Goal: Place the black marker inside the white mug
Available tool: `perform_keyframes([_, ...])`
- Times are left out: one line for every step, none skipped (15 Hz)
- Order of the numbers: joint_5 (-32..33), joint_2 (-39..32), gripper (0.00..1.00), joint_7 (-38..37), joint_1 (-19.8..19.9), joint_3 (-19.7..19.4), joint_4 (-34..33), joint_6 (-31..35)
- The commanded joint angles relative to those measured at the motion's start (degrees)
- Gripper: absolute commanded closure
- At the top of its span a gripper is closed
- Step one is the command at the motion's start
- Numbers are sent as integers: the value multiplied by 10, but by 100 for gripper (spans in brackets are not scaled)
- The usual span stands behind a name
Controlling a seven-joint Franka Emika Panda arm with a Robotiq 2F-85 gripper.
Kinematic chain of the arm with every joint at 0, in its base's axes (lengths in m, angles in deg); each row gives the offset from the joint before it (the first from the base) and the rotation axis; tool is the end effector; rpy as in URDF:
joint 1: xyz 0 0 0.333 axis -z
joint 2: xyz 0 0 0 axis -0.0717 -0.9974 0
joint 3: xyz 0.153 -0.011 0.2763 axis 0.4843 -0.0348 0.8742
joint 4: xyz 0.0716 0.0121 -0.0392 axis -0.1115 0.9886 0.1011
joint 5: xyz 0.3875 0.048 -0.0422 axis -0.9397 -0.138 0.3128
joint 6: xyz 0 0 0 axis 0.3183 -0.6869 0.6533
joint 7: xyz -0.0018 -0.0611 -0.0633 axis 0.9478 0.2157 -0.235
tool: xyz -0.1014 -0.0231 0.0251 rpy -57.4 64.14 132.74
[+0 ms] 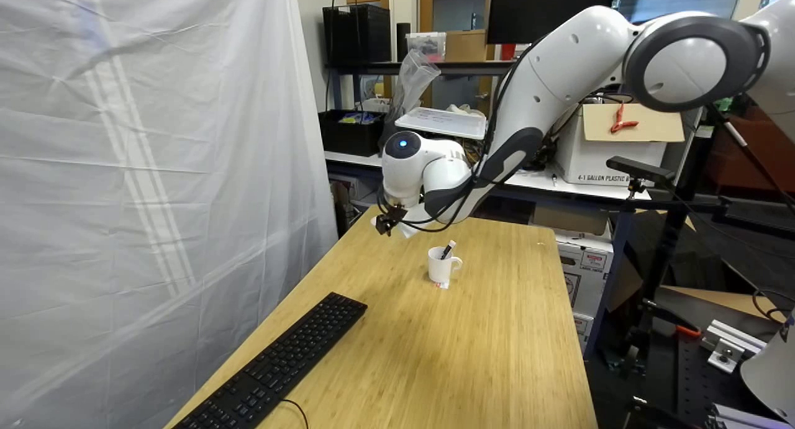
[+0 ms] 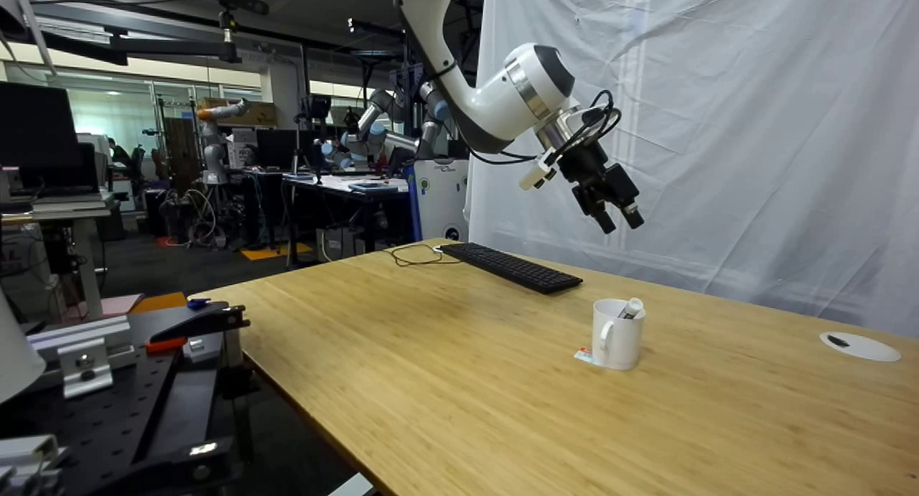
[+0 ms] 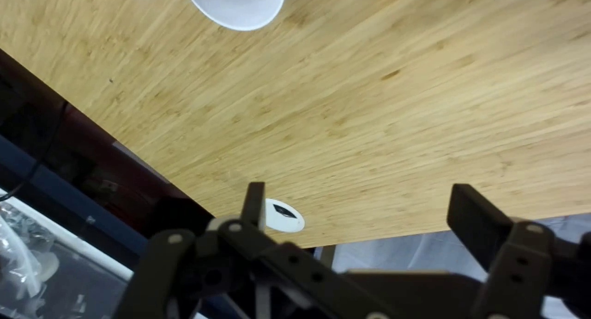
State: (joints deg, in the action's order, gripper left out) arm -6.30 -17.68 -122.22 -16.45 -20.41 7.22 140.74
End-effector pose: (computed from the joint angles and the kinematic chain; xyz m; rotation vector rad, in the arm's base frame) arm 0.7247 0.0799 0.2002 2.6548 -0.3718 0.6513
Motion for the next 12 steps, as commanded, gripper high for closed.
perform_keyframes([-33,98,0,113,39,31,144,83])
perform_keyframes([-52,117,0,154,49,39,174,98])
perform_keyframes([-55,136,0,187,77,68,201,100])
perform_keyframes([-90,153,0,241,81,71,227,105])
perform_keyframes([-110,168,0,280,99,90,251,103])
perform_keyframes([-128,180,0,325,127,122,267,89])
perform_keyframes([-151,192,0,369,144,143,285,76])
perform_keyframes([-173,200,0,411,164,167,298,62])
perform_keyframes([-196,206,0,454,183,189,309,45])
perform_keyframes([-219,211,0,498,200,208,316,26])
perform_keyframes([-244,217,0,541,214,224,322,0])
perform_keyframes([-265,222,0,581,227,238,323,-28])
